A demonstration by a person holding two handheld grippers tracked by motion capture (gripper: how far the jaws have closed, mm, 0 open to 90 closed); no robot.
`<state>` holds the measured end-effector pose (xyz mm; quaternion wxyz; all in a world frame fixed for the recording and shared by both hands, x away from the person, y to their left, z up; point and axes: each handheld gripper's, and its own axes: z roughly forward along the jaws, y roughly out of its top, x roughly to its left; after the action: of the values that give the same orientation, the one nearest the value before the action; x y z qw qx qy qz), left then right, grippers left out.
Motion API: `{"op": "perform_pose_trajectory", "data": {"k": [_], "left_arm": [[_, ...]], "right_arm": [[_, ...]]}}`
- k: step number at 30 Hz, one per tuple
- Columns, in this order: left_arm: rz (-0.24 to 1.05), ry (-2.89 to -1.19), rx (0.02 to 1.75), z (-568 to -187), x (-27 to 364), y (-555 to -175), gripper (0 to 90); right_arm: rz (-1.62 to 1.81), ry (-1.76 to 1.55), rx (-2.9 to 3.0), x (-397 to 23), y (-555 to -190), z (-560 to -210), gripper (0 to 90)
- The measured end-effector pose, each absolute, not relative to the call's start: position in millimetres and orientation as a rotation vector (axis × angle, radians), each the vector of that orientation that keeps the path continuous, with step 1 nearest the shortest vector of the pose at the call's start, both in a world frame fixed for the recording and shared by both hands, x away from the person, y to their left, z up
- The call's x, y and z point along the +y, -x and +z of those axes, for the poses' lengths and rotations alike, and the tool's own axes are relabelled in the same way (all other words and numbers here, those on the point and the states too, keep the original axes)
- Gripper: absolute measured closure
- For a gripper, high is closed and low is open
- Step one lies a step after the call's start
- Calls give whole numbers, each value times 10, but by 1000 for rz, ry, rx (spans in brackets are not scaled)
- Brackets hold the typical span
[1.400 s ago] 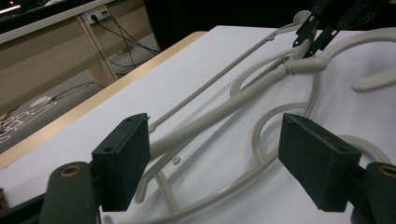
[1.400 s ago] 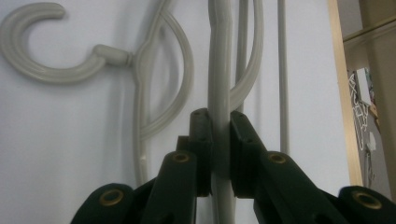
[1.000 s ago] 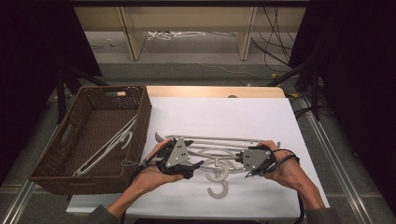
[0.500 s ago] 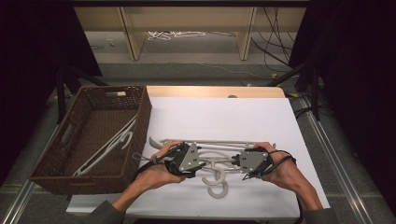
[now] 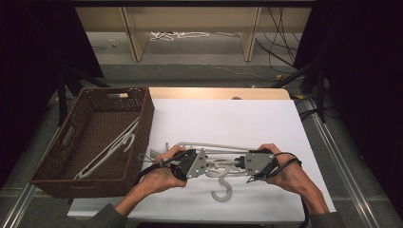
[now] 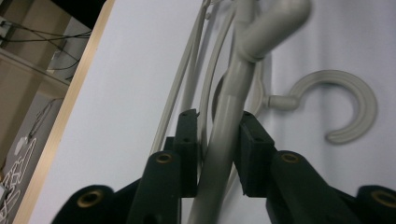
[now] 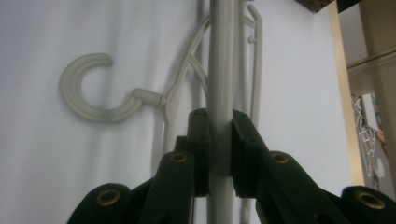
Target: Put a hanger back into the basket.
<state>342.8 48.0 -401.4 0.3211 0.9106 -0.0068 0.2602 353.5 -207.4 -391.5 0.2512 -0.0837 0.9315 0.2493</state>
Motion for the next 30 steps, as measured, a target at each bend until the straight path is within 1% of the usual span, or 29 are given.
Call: {"op": "perform_pose_trajectory", "data": {"k": [1,3,5,7,8,9,10,11,12,13,15,16,17,18,19,20,22,24,25,26,30], "left_arm": [[684,-2387,-15,-4003,478,-3421,750],[631,-2379,13,-3968,502,-3426,761],[612,-2377,27,-3955,509,-3418,766],[565,-2364,62,-3945,509,-3406,780],[505,-2348,93,-3931,516,-3412,789],[481,-2340,119,-3923,525,-3418,789],[483,-2339,133,-3911,542,-3424,789],[483,-2339,133,-3911,542,-3424,790],[475,-2336,168,-3902,584,-3451,790],[459,-2332,191,-3899,611,-3469,790],[439,-2322,236,-3894,673,-3509,790],[439,-2322,236,-3894,673,-3509,790],[416,-2309,276,-3880,720,-3539,790],[404,-2294,304,-3869,751,-3555,790],[404,-2294,304,-3869,751,-3555,790],[396,-2279,334,-3848,794,-3575,790],[395,-2269,366,-3820,844,-3593,790],[396,-2263,381,-3803,871,-3604,790],[393,-2249,406,-3779,907,-3618,790],[382,-2224,445,-3750,941,-3631,789],[345,-2191,488,-3656,970,-3639,790]], "right_arm": [[677,247,2528,-2076,-3543,-3898,802],[701,224,2508,-2093,-3518,-3844,790],[703,249,2488,-2098,-3537,-3826,783],[722,243,2469,-2100,-3551,-3803,767],[756,245,2448,-2084,-3582,-3801,753],[767,208,2442,-2079,-3576,-3806,745],[773,159,2447,-2078,-3557,-3800,713],[773,159,2447,-2078,-3557,-3800,713],[801,98,2429,-2074,-3569,-3777,612],[805,61,2415,-2082,-3566,-3757,563],[858,-61,2383,-2092,-3546,-3718,503],[858,-61,2383,-2092,-3546,-3718,503],[919,-142,2356,-2103,-3522,-3700,423],[941,-181,2346,-2109,-3522,-3698,398],[941,-181,2346,-2109,-3522,-3698,398],[1002,-274,2307,-2140,-3522,-3713,372],[1044,-343,2280,-2166,-3516,-3726,333],[1074,-377,2266,-2180,-3504,-3733,320],[1114,-450,2247,-2208,-3460,-3747,296],[1123,-463,2237,-2219,-3435,-3755,294],[1173,-507,2230,-2259,-3348,-3830,272]]}}
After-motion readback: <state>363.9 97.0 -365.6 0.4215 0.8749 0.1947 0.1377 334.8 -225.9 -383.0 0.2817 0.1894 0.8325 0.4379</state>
